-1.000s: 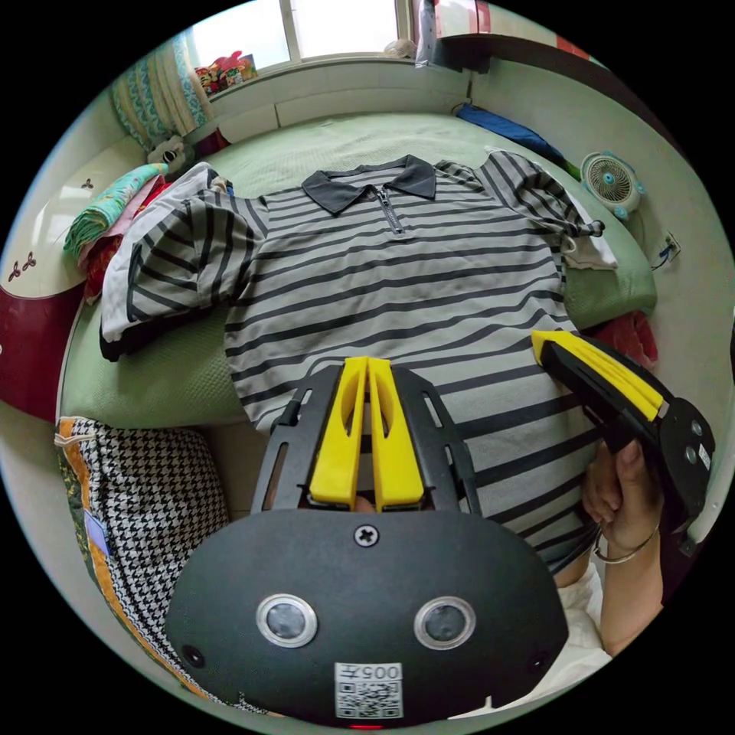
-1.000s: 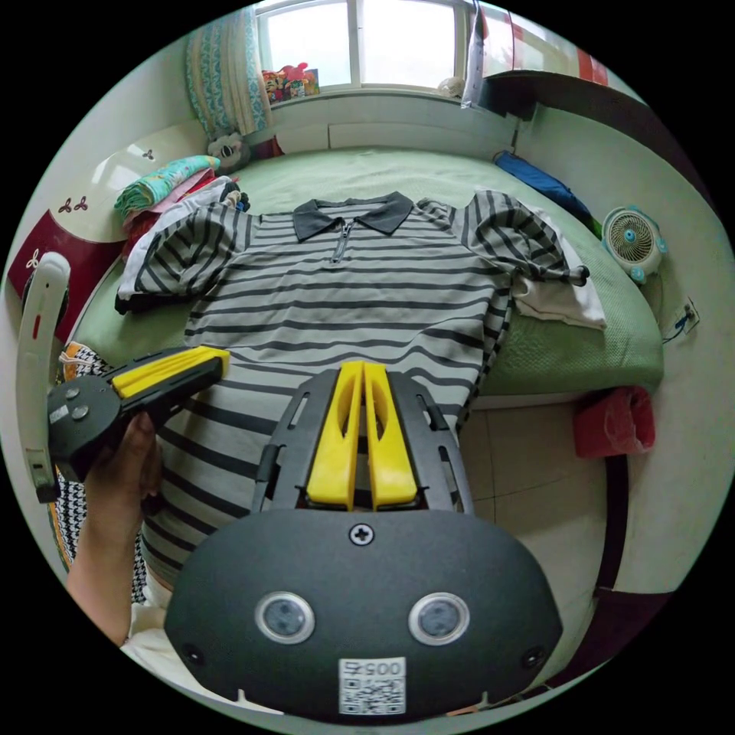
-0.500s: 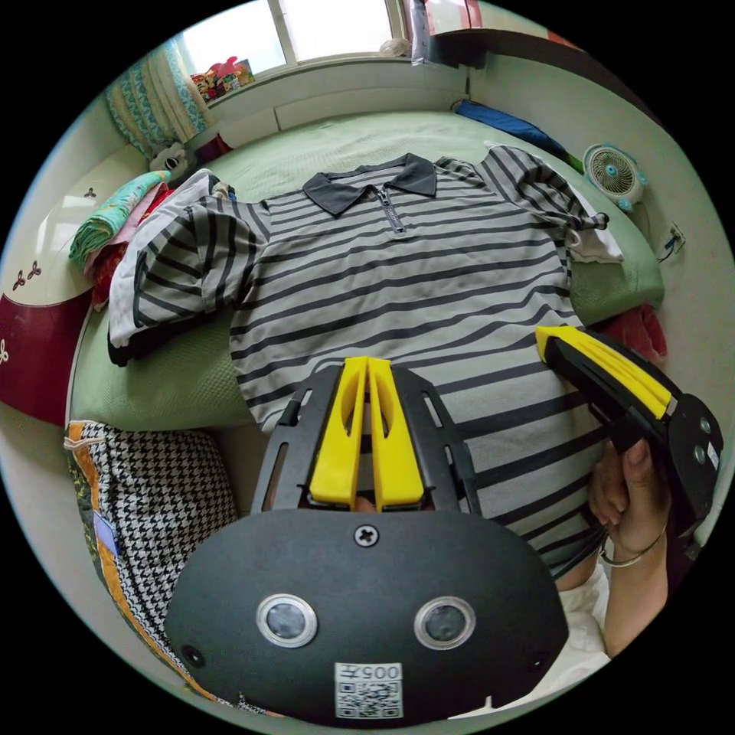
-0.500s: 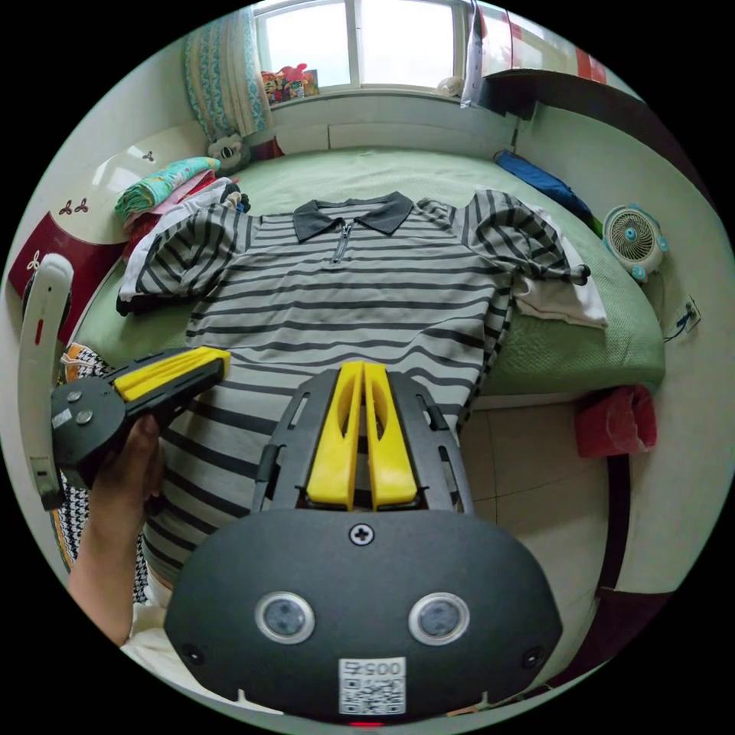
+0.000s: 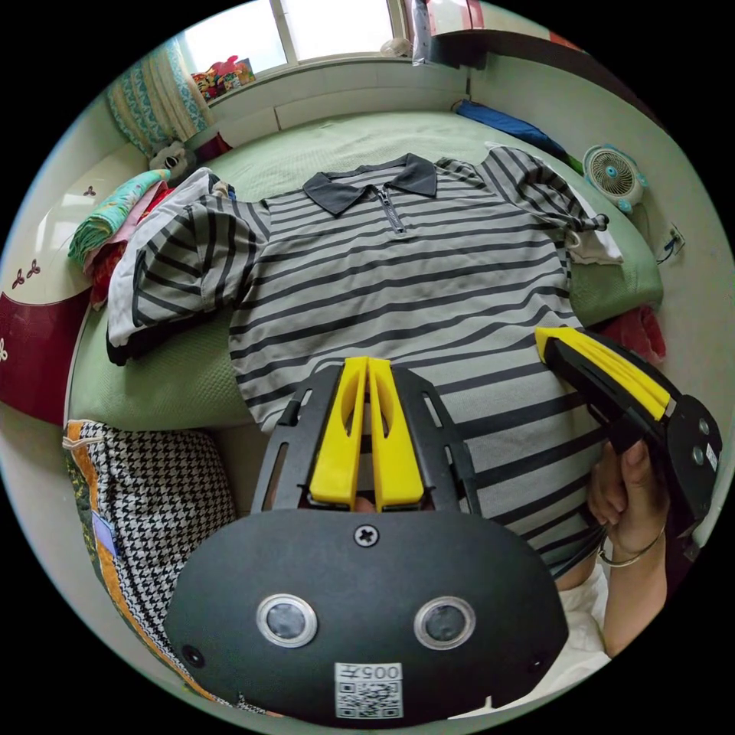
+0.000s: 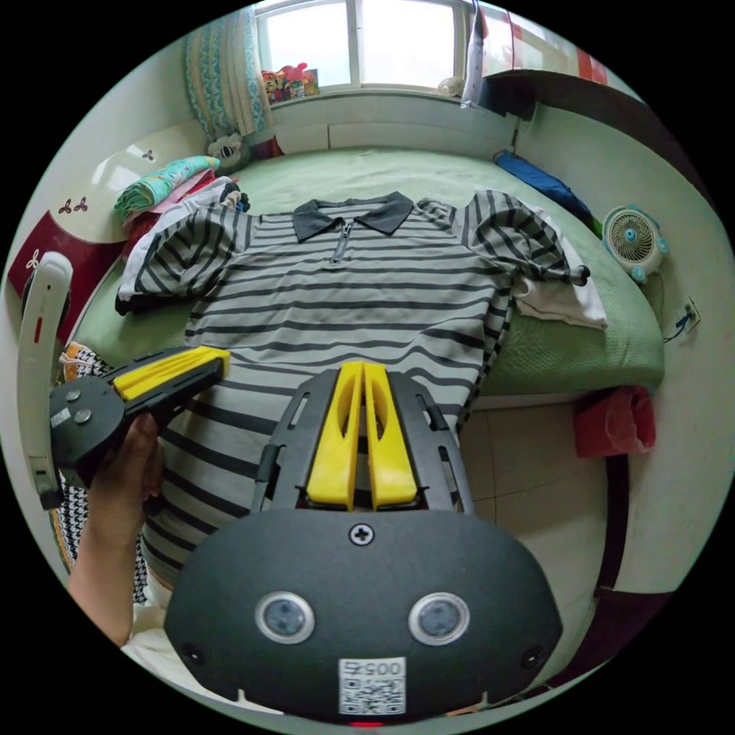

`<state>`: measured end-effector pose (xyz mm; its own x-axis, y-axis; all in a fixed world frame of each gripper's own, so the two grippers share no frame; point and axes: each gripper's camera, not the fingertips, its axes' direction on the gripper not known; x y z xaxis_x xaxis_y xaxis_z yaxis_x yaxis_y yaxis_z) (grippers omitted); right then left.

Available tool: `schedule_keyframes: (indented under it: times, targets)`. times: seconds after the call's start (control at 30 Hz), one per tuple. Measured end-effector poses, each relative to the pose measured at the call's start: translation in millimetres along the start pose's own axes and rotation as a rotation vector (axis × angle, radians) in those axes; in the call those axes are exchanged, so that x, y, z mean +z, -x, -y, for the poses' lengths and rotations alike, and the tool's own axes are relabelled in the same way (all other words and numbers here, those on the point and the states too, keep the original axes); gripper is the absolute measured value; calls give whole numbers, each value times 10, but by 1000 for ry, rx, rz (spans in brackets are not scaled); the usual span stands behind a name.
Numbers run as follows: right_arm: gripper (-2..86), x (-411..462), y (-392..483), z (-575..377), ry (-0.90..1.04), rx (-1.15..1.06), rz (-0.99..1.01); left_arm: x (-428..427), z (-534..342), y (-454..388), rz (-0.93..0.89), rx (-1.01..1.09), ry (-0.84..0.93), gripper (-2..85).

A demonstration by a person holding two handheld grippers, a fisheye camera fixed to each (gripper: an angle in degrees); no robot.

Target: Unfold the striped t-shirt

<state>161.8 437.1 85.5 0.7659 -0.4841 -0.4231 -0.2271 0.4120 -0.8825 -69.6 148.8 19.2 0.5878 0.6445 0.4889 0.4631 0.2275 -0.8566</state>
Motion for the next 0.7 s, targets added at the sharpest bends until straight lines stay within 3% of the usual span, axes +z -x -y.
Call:
schedule_keyframes:
  times: [0.7]
  targets:
    - [-13, 19, 50, -8, 0, -8, -18, 12, 15, 36, -16, -7, -2, -5]
